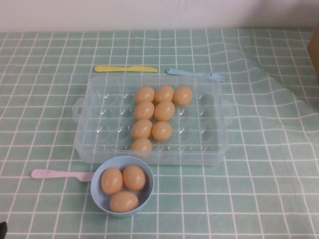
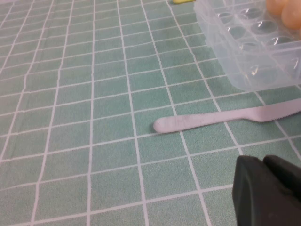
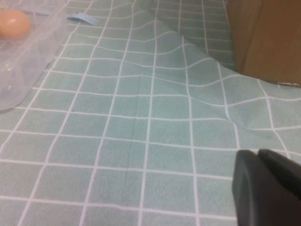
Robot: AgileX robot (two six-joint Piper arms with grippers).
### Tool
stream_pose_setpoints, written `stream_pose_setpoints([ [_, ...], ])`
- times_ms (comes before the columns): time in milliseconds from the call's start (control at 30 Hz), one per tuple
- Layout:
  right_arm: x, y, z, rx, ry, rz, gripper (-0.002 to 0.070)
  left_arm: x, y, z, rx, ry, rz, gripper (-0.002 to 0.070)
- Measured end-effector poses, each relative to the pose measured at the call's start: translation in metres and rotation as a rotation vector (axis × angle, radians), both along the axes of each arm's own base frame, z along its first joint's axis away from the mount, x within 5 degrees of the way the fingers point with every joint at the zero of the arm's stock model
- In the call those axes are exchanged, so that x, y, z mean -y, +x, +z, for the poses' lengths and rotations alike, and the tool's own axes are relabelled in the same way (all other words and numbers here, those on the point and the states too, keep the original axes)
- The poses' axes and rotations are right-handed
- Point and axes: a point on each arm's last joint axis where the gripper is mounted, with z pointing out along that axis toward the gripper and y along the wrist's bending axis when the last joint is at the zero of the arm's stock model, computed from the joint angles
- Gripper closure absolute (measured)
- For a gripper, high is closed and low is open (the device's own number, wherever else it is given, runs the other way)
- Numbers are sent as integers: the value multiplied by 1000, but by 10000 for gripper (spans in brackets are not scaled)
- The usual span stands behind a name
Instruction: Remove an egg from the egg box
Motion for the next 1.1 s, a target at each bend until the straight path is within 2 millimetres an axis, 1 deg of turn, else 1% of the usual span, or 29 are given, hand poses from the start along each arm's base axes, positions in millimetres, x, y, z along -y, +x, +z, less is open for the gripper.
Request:
stream_pose_setpoints([
  [900,0,0,0,0,0,0,694,0,0,0,0,0,0,675],
  [1100,-2,0,0,1,53,4,694,0,0,0,0,0,0,675],
])
